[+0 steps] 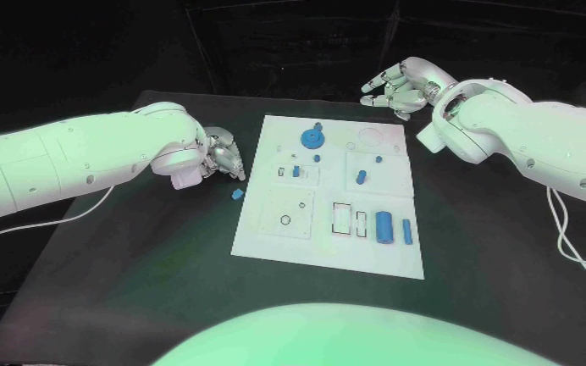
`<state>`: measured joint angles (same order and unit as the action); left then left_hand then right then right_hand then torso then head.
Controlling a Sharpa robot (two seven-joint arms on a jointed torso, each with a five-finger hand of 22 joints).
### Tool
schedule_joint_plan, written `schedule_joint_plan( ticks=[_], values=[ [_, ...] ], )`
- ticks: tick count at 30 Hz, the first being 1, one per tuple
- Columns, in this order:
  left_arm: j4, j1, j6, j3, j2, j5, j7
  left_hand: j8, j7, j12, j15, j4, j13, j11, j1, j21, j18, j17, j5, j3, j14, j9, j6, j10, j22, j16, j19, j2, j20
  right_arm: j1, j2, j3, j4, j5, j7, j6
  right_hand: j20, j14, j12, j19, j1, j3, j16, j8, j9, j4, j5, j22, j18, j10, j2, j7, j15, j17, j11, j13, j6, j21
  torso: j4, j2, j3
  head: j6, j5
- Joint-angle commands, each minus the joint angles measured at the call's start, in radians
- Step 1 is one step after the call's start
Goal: Assemble the parts on the task board
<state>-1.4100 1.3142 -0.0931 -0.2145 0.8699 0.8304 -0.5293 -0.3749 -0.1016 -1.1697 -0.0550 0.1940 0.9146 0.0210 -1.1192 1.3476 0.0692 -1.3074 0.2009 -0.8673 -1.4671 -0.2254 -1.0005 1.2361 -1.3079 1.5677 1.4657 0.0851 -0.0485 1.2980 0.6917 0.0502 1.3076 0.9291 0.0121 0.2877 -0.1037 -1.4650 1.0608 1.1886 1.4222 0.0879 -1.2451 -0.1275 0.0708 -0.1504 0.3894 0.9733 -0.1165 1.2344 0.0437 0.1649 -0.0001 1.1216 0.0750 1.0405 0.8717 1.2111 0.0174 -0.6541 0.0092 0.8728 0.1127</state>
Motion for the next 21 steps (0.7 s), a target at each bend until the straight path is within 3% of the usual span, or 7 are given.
schedule_joint_plan(
  ticks=[1,6,10,12,15,17,21],
  values=[
    [0.001,0.001,0.015,0.0,-0.001,-0.009,0.016,0.005,-0.004,0.007,0.008,-0.003,-0.013,0.0,0.014,-0.008,-0.01,-0.263,-0.006,0.031,-0.104,0.001,-0.004,-0.006,-0.085,0.003,0.018,0.005,-0.009,0.002,0.0,-0.001,0.002,-0.004,0.009,-0.004,-0.002,-0.018,-0.004,0.006,0.009,0.006,0.003,-0.006,-0.002,-0.002,0.005,-0.002,-0.007,-0.003,-0.002,0.0,-0.005,0.001,-0.002,-0.001,-0.008,-0.006,0.0006,0.0,0.0004,0.0,-0.001],
    [-0.012,0.001,0.045,0.0,0.014,0.015,0.105,0.016,0.0,0.011,0.008,-0.006,-0.026,-0.003,0.009,-0.031,-0.005,-0.263,-0.014,0.215,-0.104,0.003,0.002,-0.013,-0.069,0.003,0.011,0.047,-0.009,0.002,0.0,-0.001,0.003,-0.005,0.01,-0.006,-0.002,-0.018,-0.005,0.005,0.01,0.006,0.004,-0.006,-0.002,-0.002,0.008,-0.002,-0.007,-0.004,-0.003,0.0,-0.005,0.0,-0.002,-0.002,-0.008,-0.007,0.0005,0.0,0.0004,0.0,0.0],
    [-0.041,0.001,0.1,0.0,0.043,0.107,0.258,0.02,0.003,0.105,0.008,0.004,-0.162,-0.006,-0.043,-0.187,0.029,-0.243,-0.102,0.315,-0.096,0.006,0.005,-0.124,0.042,-0.008,-0.055,0.058,-0.01,0.002,0.003,-0.001,0.004,-0.005,0.011,-0.006,-0.002,-0.018,-0.005,0.005,0.01,0.006,0.004,-0.006,-0.002,-0.002,0.008,-0.002,-0.007,-0.004,-0.003,0.0,-0.005,0.0,-0.002,-0.002,-0.008,-0.007,0.0003,0.0,-0.0004,0.0,0.001],
    [-0.06,0.0,0.142,0.0,0.066,0.164,0.362,0.026,0.001,0.209,0.012,0.002,-0.289,-0.001,-0.068,-0.384,0.068,-0.115,-0.138,0.352,-0.038,0.011,0.014,-0.226,0.179,-0.084,-0.149,0.053,-0.013,0.002,0.004,-0.001,0.004,-0.006,0.012,-0.006,-0.002,-0.018,-0.005,0.005,0.01,0.006,0.004,-0.006,-0.002,-0.002,0.008,-0.002,-0.007,-0.004,-0.003,0.0,-0.005,0.0,-0.002,-0.002,-0.008,-0.007,0.0026,0.002,0.0,0.0,0.003],
    [-0.088,0.0,0.19,-0.001,0.097,0.253,0.491,0.049,-0.004,0.244,0.017,0.002,-0.316,0.006,-0.085,-0.472,0.081,-0.044,-0.147,0.389,0.001,0.027,0.046,-0.258,0.238,-0.132,-0.187,0.062,-0.019,0.002,0.006,-0.001,0.005,-0.006,0.012,-0.006,-0.002,-0.018,-0.005,0.005,0.01,0.006,0.004,-0.006,-0.002,-0.002,0.008,-0.002,-0.007,-0.004,-0.003,0.0,-0.005,0.0,-0.002,-0.002,-0.008,-0.007,0.0048,0.002,0.0006,0.0,0.005],
    [-0.107,-0.001,0.22,-0.003,0.118,0.328,0.565,0.055,-0.005,0.267,0.02,-0.003,-0.333,0.006,-0.083,-0.612,0.106,0.045,-0.153,0.421,0.053,0.032,0.051,-0.277,0.335,-0.194,-0.252,0.077,-0.022,0.002,0.007,-0.001,0.004,-0.006,0.013,-0.006,-0.002,-0.018,-0.005,0.005,0.01,0.006,0.004,-0.006,-0.002,-0.002,0.008,-0.002,-0.007,-0.004,-0.003,0.0,-0.005,0.0,-0.002,-0.002,-0.008,-0.007,0.006,0.002,-0.0004,0.0,0.008],
    [-0.135,-0.002,0.256,-0.011,0.149,0.455,0.656,0.059,-0.002,0.276,0.018,-0.015,-0.349,0.003,-0.088,-0.686,0.114,0.088,-0.154,0.496,0.084,0.04,0.047,-0.28,0.384,-0.232,-0.282,0.095,-0.023,0.002,0.008,-0.001,0.003,-0.006,0.013,-0.007,-0.002,-0.018,-0.005,0.005,0.01,0.006,0.004,-0.006,-0.002,-0.002,0.008,-0.002,-0.007,-0.004,-0.003,0.0,-0.005,0.0,-0.002,-0.002,-0.008,-0.007,0.0087,0.004,-0.0007,0.0,0.011]
  ],
)
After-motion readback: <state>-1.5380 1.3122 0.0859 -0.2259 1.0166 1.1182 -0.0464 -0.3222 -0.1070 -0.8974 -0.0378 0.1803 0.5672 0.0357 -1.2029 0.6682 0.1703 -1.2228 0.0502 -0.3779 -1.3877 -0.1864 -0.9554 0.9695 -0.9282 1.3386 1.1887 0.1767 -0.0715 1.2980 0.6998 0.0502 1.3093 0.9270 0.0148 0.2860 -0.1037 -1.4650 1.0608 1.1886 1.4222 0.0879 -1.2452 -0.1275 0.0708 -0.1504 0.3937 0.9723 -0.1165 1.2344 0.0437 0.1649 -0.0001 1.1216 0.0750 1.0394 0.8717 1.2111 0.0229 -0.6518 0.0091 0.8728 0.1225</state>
